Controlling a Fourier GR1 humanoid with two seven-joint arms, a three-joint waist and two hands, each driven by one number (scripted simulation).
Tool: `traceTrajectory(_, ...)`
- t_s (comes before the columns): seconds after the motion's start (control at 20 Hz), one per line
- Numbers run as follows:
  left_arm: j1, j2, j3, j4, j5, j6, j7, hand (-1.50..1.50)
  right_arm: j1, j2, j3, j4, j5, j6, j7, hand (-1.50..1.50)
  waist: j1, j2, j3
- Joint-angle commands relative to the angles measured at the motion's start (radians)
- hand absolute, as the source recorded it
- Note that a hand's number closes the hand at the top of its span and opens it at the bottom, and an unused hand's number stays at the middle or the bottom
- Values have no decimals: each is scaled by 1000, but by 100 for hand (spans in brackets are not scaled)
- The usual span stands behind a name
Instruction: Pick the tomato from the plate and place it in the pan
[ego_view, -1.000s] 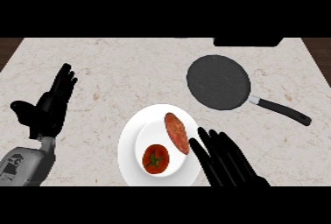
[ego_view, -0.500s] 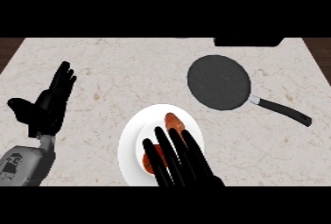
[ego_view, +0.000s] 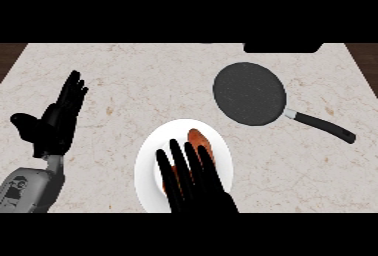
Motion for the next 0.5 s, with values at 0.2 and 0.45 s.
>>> traceTrajectory(0.2,1,-38,16,19,-37,-18,-28,0,8,40,-65,135,-63,6,25,-150,2,2,0)
traceTrajectory(0.45,7,-42,46,58,-41,-55,-38,0,-51,40,-29,211,-141,-13,53,-150,7,3,0)
